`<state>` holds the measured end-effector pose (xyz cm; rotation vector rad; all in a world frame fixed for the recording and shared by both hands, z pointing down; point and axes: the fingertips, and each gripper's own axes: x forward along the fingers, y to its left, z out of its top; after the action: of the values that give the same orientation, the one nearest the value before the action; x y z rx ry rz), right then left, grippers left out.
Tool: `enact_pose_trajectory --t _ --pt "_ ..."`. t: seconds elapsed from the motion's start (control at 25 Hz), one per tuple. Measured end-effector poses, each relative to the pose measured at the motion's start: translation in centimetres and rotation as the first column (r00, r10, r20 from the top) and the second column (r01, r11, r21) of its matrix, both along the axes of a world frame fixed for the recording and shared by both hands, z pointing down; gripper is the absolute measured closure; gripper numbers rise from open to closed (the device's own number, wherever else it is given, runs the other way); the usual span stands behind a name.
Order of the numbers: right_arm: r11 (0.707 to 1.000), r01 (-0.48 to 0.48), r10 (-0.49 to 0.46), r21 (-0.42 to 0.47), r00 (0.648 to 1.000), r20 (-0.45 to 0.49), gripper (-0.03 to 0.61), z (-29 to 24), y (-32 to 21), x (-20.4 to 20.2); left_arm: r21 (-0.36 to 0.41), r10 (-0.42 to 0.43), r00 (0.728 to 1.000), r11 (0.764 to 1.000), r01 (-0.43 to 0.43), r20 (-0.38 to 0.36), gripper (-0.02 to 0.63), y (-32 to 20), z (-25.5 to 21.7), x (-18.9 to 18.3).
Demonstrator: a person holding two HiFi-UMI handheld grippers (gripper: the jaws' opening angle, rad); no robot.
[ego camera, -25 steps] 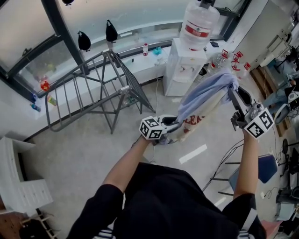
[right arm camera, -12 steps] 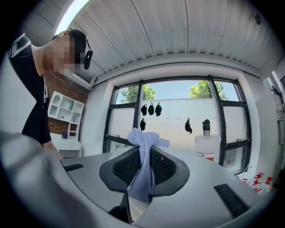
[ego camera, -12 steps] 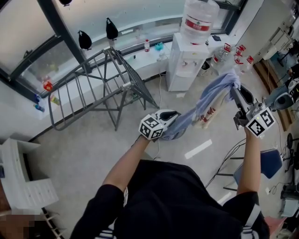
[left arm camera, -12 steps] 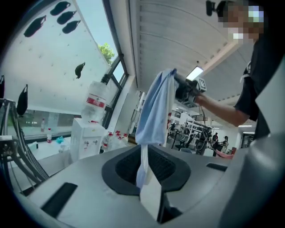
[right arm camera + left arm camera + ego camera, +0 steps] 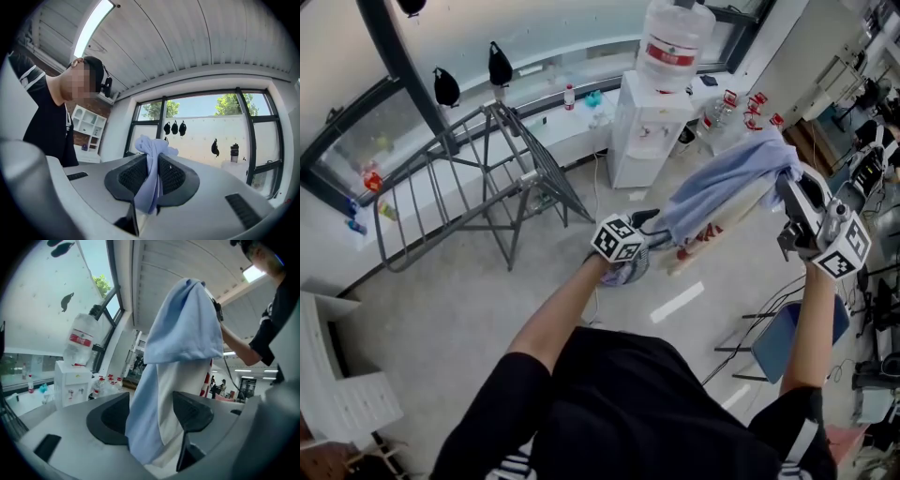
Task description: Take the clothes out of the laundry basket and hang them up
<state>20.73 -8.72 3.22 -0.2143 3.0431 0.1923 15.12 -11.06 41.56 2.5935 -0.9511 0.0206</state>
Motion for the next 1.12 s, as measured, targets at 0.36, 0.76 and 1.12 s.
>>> enact_pose_trajectory --t 0.36,0.76,1.12 --pt "0.996 0.09 -0.089 -0.01 0.993 0.082 0.518 -0.3 1.3 2.6 0.052 0.254 0.963 0.967 -0.25 -0.087 0.33 2.3 -1.2 4.3" --pt "1.0 -0.001 0.001 -0.001 0.998 0.057 0.518 0.4 -0.8 4.5 0.045 0.274 0.956 0.961 -0.271 -0.104 0.497 3.5 -0.3 8.1" --pt "0.918 -0.32 0.353 -0.234 0.929 0.114 0.518 7.6 -9.1 12.1 0.047 -0.036 0.998 0.998 0.039 -0.055 0.596 3.1 -1.8 -0.8"
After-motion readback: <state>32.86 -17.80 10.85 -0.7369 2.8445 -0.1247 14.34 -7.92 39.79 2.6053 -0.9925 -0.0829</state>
